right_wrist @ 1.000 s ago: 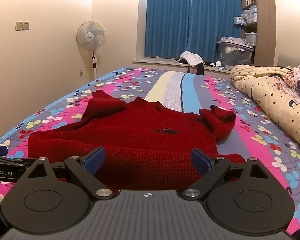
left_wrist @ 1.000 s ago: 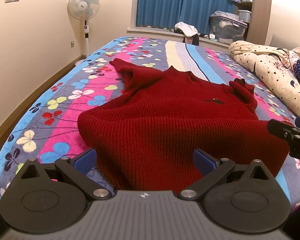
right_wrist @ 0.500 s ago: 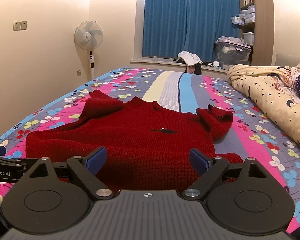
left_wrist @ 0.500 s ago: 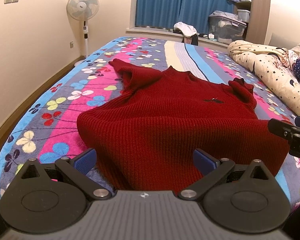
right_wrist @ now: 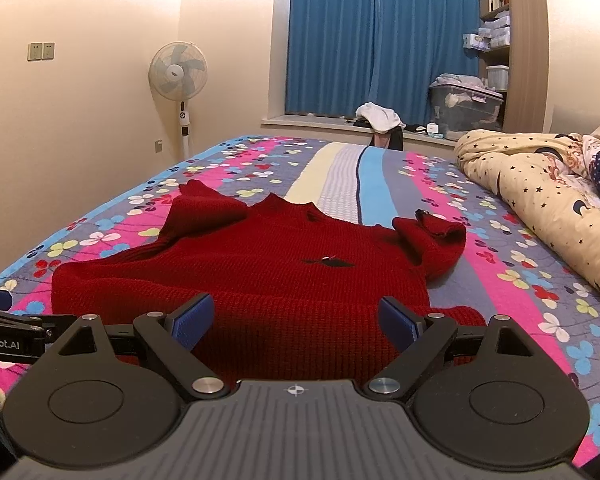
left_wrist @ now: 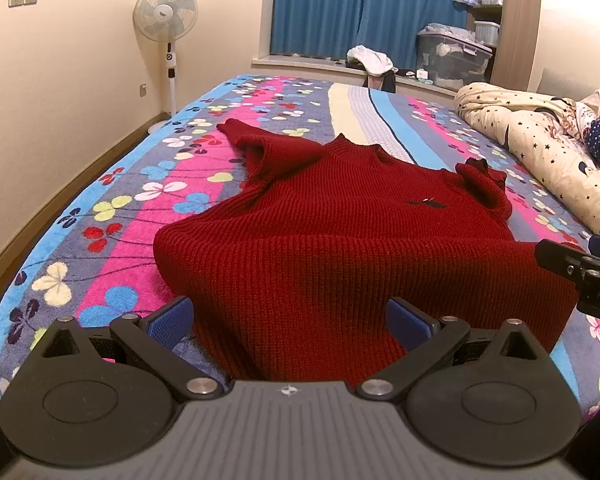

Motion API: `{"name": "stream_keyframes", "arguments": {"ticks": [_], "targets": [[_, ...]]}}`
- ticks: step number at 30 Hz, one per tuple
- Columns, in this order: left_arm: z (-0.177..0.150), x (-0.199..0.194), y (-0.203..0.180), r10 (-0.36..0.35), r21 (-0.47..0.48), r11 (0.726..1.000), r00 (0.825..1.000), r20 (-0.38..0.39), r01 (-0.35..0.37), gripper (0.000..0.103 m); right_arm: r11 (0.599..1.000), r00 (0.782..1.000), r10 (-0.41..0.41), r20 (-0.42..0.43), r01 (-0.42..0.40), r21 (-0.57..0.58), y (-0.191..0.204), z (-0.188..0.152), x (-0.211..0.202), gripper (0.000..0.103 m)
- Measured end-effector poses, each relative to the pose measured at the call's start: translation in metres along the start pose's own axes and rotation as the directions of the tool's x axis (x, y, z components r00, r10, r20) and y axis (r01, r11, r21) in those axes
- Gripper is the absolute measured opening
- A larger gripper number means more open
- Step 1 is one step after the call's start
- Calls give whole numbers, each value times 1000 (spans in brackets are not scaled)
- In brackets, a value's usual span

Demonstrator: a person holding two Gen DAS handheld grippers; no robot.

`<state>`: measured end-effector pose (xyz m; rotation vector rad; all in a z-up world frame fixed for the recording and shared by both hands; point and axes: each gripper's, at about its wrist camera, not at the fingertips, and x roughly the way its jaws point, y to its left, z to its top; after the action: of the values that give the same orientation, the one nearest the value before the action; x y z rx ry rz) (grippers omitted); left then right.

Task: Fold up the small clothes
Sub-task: 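Move both grippers toward the hem of the red sweater, then close the left gripper on the hem while the right gripper grasps the hem too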

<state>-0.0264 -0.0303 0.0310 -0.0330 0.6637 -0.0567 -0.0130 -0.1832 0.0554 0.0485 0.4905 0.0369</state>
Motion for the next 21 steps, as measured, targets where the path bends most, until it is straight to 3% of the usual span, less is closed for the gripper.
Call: {"name": "stream_keyframes", "arguments": {"ticks": [2, 5, 7, 9, 13, 16, 19, 21], "targets": [[2, -1, 2, -4, -3, 1000, 1000, 8, 4, 100, 1000, 1000, -5, 8, 5, 5, -1, 1, -1, 88], [10, -2, 11, -24, -8, 1000, 1000, 12, 24, 90, 999, 999, -14, 41, 12, 31, -13, 8, -6, 74], [23, 3, 18, -48, 40, 998, 999, -11, 49, 65, 999, 998, -8, 59, 5, 52, -28, 16, -8, 51], [38, 6, 27, -78, 120, 990, 997, -14, 79, 52, 998, 998, -9, 64, 5, 65, -48, 28, -7, 41], [65, 16, 51, -129, 326, 937, 992, -10, 126, 50, 1000, 998, 21, 61, -21, -9, -96, 50, 5, 40], [72, 41, 80, -158, 371, 913, 985, -70, 172, 50, 993, 993, 96, -65, -100, -64, -131, 49, 33, 48], [70, 78, 111, -122, 285, 945, 980, -157, 163, 50, 994, 975, 109, -193, -112, -7, -157, 35, 62, 50], [71, 101, 129, -128, 212, 961, 966, -226, 177, 50, 993, 962, 116, -248, -115, 15, -166, 25, 74, 51]]}}
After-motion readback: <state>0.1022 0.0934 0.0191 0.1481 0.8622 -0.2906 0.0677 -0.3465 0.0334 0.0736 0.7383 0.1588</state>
